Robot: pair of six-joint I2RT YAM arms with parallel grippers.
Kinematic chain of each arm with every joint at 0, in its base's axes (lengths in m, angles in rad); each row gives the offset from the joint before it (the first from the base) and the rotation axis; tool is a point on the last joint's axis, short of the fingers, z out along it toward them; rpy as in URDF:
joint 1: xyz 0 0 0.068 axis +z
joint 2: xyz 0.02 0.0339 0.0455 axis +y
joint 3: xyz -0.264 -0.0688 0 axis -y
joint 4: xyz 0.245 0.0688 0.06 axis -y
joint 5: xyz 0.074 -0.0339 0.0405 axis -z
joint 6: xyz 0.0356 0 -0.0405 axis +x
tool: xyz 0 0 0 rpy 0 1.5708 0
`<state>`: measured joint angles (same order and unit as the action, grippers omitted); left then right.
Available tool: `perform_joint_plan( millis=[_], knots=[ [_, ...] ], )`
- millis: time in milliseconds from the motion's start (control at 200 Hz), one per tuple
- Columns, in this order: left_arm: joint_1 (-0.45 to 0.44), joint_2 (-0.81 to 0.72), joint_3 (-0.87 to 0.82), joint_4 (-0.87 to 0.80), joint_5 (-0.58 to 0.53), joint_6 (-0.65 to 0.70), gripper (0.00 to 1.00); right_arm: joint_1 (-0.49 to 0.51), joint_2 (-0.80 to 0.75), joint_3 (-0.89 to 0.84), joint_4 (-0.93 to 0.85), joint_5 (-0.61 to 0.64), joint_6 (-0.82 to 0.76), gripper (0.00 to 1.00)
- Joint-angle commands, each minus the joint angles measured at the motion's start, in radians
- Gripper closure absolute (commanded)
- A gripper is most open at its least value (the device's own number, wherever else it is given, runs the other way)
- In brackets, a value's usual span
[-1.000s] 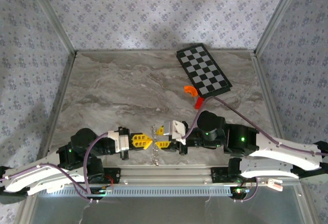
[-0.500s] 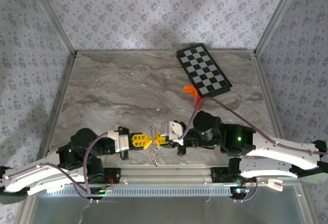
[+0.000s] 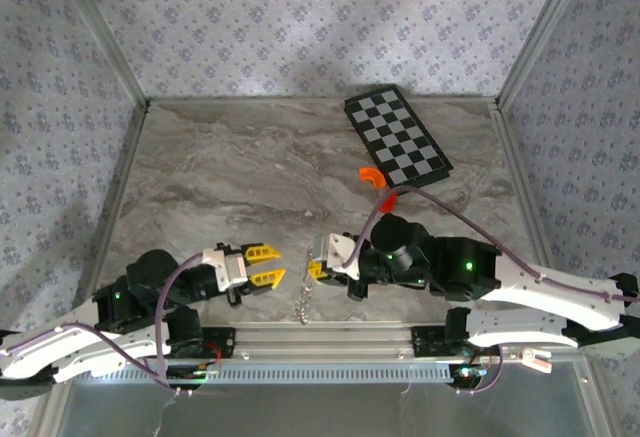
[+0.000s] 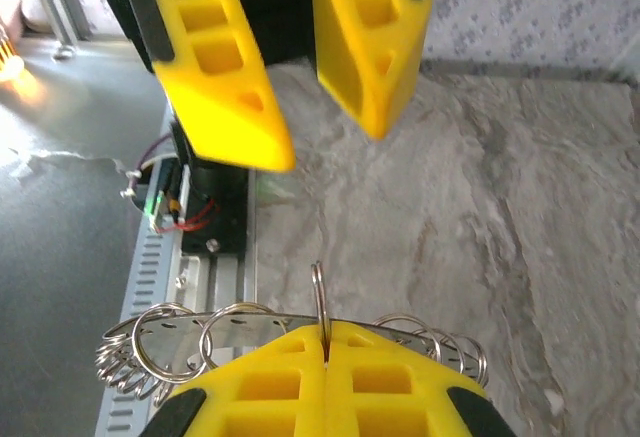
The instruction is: Put the keys on the keyring
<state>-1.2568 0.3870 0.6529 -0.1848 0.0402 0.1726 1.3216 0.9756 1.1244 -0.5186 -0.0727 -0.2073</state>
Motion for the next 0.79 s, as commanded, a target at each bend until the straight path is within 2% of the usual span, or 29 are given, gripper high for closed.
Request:
perform_joint_plan(
  millis=[0, 145, 335, 790],
  knots=[
    [0.002, 0.014, 0.062, -0.121, -0.099, -0.010, 0.69, -0.005, 0.036, 0.121, -0.175, 0.065, -0.005, 1.00],
    [0.003, 0.064, 0.079, -0.132, -0.065, -0.023, 0.66, -0.011, 0.097, 0.210, -0.307, 0.082, -0.025, 1.00],
    [0.003, 0.115, 0.080, -0.077, -0.016, -0.024, 0.64, -0.015, 0.152, 0.269, -0.389, 0.101, -0.040, 1.00],
    [0.003, 0.209, 0.038, 0.128, 0.019, -0.016, 0.64, -0.018, 0.163, 0.273, -0.342, 0.073, -0.059, 1.00]
  ],
)
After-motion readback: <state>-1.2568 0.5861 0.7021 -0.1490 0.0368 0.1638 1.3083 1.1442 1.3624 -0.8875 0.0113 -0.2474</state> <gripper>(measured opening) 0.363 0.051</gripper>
